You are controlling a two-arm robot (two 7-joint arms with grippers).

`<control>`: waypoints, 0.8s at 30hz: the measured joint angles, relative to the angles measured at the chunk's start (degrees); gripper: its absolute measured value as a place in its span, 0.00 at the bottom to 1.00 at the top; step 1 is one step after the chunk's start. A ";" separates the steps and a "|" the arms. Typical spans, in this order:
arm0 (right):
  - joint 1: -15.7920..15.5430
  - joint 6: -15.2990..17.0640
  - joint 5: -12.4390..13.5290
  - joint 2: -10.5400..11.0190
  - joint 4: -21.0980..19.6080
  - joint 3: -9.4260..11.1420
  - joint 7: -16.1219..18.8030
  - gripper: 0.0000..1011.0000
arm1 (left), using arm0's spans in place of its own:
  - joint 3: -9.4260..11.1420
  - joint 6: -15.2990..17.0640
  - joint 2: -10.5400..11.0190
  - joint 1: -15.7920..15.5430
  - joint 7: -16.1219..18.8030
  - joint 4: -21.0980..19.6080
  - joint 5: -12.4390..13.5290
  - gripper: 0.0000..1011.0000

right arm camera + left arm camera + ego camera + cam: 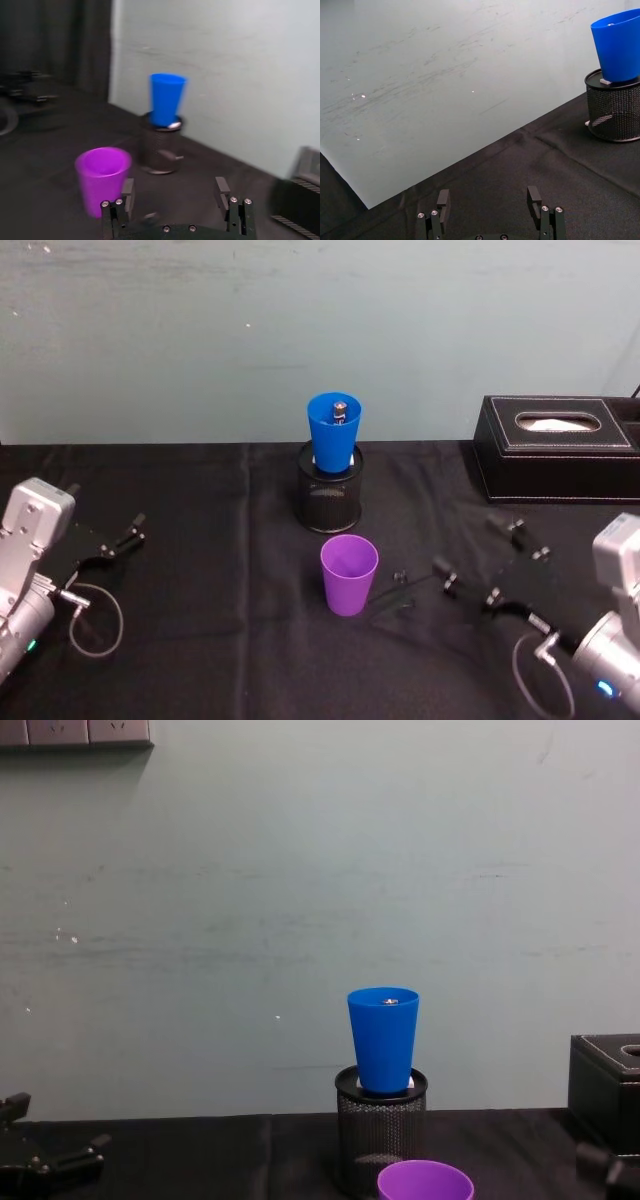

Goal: Pick up one cup with a gripper and tap it against the other cup.

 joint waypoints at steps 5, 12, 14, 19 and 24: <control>0.15 -0.26 0.80 -1.08 1.62 -2.08 4.76 0.99 | 0.00 0.00 0.00 0.00 0.00 0.00 0.00 0.99; 2.43 -0.03 0.23 -4.06 4.36 -4.36 8.75 0.99 | 0.00 0.00 0.00 0.00 0.00 0.00 0.00 0.99; 3.27 0.34 -0.27 -4.97 5.03 -4.79 9.36 0.99 | 0.00 0.00 0.00 0.00 0.00 0.00 0.00 0.99; 5.23 1.52 -1.16 -7.03 7.02 -5.46 10.14 0.99 | 0.00 0.00 0.00 0.00 0.00 0.00 0.00 0.99; 7.32 2.48 -1.54 -9.77 9.66 -5.69 10.73 0.99 | 0.00 0.00 0.00 0.00 0.00 0.00 0.00 0.99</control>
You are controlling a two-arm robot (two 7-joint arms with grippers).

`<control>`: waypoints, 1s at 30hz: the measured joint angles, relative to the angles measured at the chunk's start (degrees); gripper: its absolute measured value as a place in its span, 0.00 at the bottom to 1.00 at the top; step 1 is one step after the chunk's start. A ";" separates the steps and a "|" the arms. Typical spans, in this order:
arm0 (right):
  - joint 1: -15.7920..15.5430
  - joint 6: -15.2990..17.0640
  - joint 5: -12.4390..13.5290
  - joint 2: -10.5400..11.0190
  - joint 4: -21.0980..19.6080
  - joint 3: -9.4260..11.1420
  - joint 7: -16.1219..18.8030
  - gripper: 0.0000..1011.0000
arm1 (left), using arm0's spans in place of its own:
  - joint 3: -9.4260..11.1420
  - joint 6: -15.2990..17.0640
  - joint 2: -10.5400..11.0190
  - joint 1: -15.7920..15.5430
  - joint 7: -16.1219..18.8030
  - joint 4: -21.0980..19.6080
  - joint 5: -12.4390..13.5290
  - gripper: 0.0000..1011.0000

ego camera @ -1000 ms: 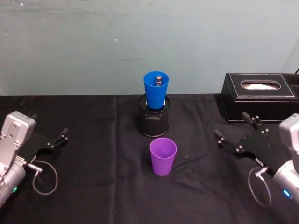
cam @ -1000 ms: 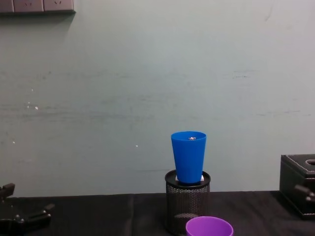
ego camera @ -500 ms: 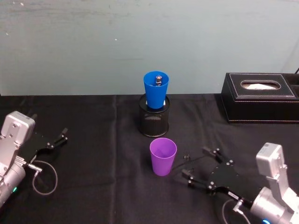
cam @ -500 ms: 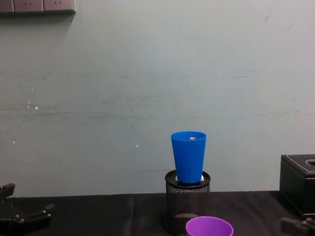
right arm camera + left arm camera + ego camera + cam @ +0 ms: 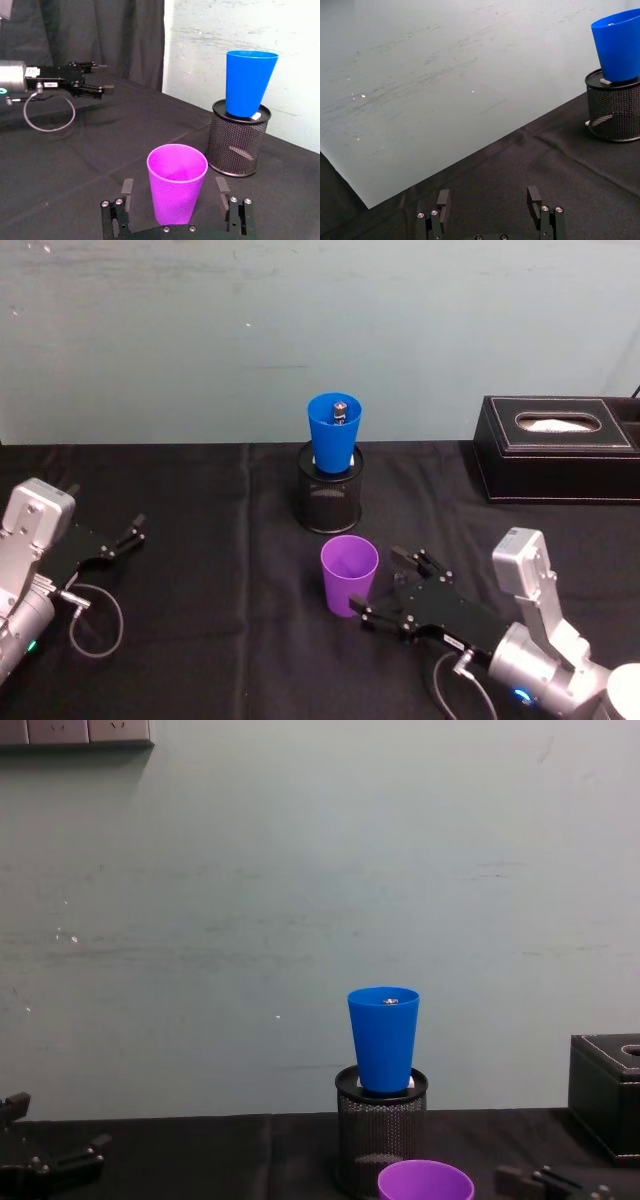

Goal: Pick up one cup with a gripper and tap it against the other cup.

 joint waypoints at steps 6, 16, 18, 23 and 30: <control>2.08 1.24 -0.93 -2.62 2.78 -0.17 0.03 0.99 | 0.00 0.00 0.00 0.00 0.00 0.00 0.00 0.99; 4.03 2.64 -1.70 -5.61 5.72 0.31 0.22 0.99 | 0.00 0.00 0.00 0.00 0.00 0.00 0.00 0.99; 4.25 2.76 -1.85 -6.00 6.03 0.45 0.28 0.99 | 0.00 0.00 0.00 0.00 0.00 0.00 0.00 0.99; 4.99 3.17 -2.11 -7.31 7.16 0.87 0.65 0.99 | 0.00 0.00 0.00 0.00 0.00 0.00 0.00 0.99; 5.66 3.63 -2.87 -8.97 8.63 1.25 1.05 0.99 | 0.00 0.00 0.00 0.00 0.00 0.00 0.00 0.99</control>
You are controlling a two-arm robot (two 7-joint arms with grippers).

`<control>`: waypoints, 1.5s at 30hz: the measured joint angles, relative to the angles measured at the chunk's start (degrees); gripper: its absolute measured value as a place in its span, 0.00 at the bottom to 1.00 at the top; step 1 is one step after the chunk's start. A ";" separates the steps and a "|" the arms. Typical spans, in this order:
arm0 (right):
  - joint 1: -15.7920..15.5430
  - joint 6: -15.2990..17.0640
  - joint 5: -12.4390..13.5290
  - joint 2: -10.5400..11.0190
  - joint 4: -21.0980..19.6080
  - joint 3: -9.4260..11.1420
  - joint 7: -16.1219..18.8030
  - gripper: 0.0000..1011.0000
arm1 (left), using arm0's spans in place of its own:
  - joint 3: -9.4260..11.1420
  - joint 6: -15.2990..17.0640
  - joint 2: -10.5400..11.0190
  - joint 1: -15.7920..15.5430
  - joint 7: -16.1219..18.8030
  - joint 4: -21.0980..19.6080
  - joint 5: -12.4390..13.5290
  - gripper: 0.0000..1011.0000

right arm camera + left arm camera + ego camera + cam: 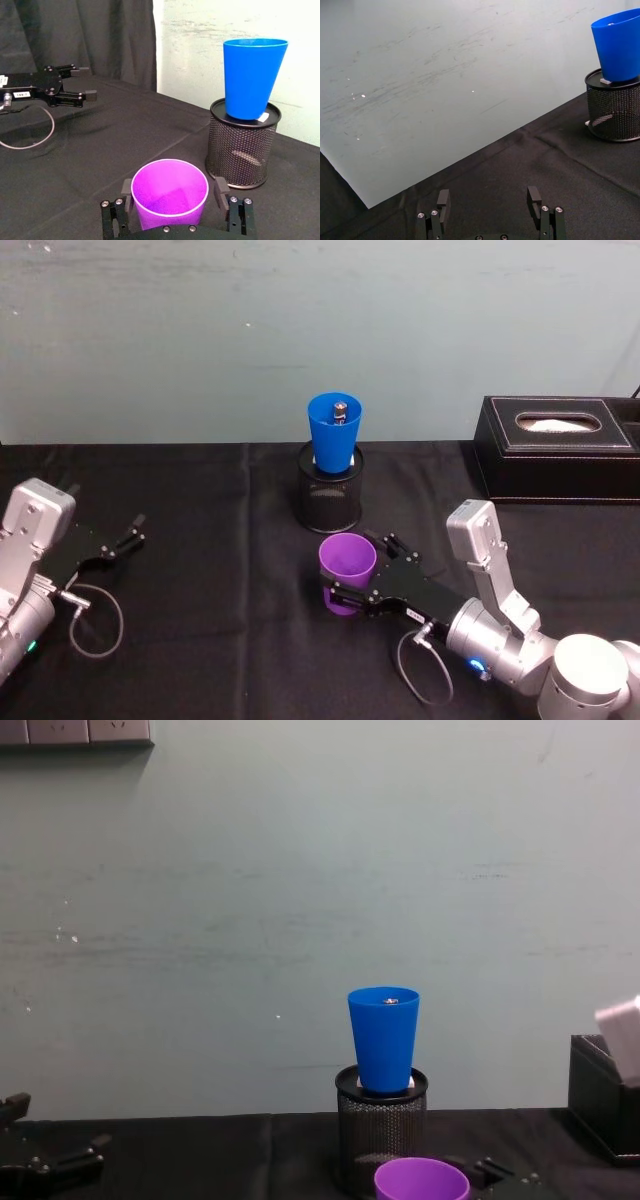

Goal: Pick up one cup with a gripper and tap it against the other cup.

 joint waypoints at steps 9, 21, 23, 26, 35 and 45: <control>0.08 0.12 -0.80 -1.24 1.05 0.56 0.69 0.99 | 0.00 0.00 0.00 0.00 0.00 0.00 0.00 0.99; -0.03 -1.09 -1.70 -2.13 1.59 1.36 1.59 0.99 | 0.00 0.00 0.00 0.00 0.00 0.00 0.00 0.99; -0.04 -1.07 -1.69 -2.10 1.58 1.34 1.59 0.99 | 0.00 0.00 0.00 0.00 0.00 0.00 0.00 0.99; -0.04 -1.05 -1.67 -2.07 1.56 1.31 1.58 0.99 | 0.00 0.00 0.00 0.00 0.00 0.00 0.00 0.99; -0.04 -0.95 -1.52 -1.99 1.49 1.25 1.52 0.86 | 0.00 0.00 0.00 0.00 0.00 0.00 0.00 0.99; -0.04 -0.90 -1.46 -1.95 1.42 1.18 1.45 0.76 | 0.00 0.00 0.00 0.00 0.00 0.00 0.00 0.99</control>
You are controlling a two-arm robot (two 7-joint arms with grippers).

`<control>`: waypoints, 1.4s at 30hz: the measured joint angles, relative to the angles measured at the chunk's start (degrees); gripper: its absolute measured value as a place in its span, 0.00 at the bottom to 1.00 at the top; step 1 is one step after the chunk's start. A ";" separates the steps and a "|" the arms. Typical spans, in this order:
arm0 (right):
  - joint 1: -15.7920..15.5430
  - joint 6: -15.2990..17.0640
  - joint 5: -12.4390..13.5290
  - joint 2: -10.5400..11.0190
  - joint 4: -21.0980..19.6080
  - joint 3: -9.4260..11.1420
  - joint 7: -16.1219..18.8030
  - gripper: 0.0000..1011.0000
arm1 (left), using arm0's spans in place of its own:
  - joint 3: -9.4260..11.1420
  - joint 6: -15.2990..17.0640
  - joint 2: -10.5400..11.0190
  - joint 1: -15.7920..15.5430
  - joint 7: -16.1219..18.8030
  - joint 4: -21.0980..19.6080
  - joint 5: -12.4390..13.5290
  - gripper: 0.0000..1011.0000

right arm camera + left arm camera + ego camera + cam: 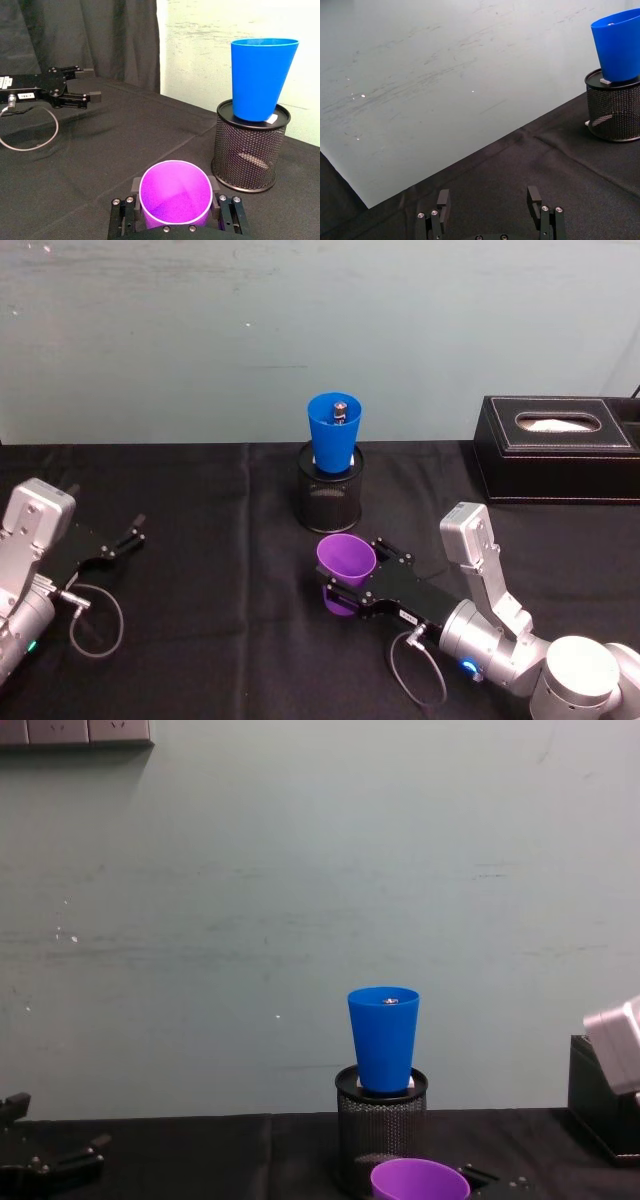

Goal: Pick up one cup with a gripper and tap it against the other cup.

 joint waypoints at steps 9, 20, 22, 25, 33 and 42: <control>-1.09 1.29 0.15 0.79 -3.26 0.64 0.04 0.73 | 0.00 0.00 0.00 0.00 0.00 0.00 0.00 0.99; -1.71 11.31 3.07 3.49 -15.92 2.49 -0.91 0.73 | 0.00 0.00 0.00 0.00 0.00 0.00 0.00 0.99; -1.49 13.05 3.73 3.84 -17.49 2.72 -1.23 0.73 | 0.00 0.00 0.00 0.00 0.00 0.00 0.00 0.99; -0.99 16.19 4.84 4.57 -20.38 2.97 -1.93 0.73 | 0.00 0.00 0.00 0.00 0.00 0.00 0.00 0.99; 0.50 20.65 6.41 6.06 -24.22 2.83 -3.60 0.73 | 0.00 0.00 0.00 0.00 0.00 0.00 0.00 0.99; 1.67 22.09 6.77 7.26 -25.10 2.03 -4.65 0.73 | 0.00 0.00 0.00 0.00 0.00 0.00 0.00 0.99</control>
